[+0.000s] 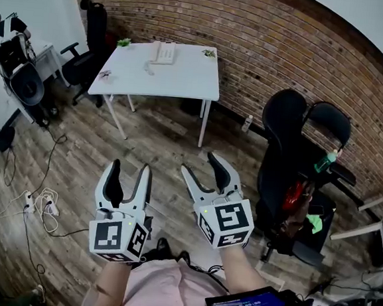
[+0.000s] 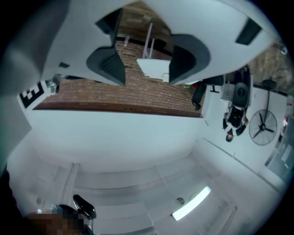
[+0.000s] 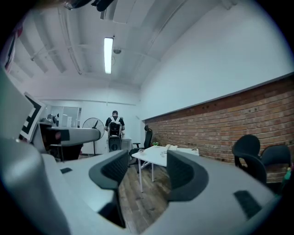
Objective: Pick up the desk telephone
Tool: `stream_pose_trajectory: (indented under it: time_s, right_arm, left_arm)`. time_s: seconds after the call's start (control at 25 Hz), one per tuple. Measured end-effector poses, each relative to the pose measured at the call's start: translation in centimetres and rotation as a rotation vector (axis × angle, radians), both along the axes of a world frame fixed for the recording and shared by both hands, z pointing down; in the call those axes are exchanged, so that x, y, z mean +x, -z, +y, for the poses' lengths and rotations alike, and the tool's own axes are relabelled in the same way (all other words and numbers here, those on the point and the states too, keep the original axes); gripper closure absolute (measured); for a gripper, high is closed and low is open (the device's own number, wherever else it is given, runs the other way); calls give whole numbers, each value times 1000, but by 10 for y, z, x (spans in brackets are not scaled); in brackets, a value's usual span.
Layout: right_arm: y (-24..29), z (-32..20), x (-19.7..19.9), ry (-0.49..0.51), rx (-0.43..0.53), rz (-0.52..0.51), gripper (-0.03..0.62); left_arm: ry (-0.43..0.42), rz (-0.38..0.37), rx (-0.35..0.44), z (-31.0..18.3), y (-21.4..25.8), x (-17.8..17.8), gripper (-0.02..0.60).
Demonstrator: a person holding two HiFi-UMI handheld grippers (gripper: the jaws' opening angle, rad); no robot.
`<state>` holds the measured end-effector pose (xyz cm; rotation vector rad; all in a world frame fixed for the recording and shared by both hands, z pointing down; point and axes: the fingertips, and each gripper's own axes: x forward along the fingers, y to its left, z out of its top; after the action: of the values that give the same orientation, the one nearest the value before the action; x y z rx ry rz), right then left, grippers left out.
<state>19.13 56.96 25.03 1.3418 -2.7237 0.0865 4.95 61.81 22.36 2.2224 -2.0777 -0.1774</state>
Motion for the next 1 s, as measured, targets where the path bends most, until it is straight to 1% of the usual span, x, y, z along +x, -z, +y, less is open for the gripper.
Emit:
stream_pose_trajectory:
  time_s: [0.04,0.08,0.2,0.36,0.48,0.72,1.0]
  right_arm:
    - [1,-1,1,4,0,1,329]
    - [1,-2,4,1,4,6,329]
    - [-1,-5,10,-12,12,21,335]
    - [-10,-13,11,-16,3,42,336]
    - [-13,-31,7,-18,5,50,336]
    - [-31,-83,-2,-40,-21,68,336]
    - [-55,-174,-35,-70,-71,92,336]
  left_arm:
    - [-13,21,9,0,2,2,284]
    - [-12,27,17,1,4,2,284]
    - [23,-11,29,2,7,1,285]
    - [37,-20,6,-3,-4,-2,284]
    - [42,-17,-11,-20,-14,-7,284]
    - [56,-14,-50,-72,-36,-30,284]
    - [54,-15,-69,-166,-46,-80,284]
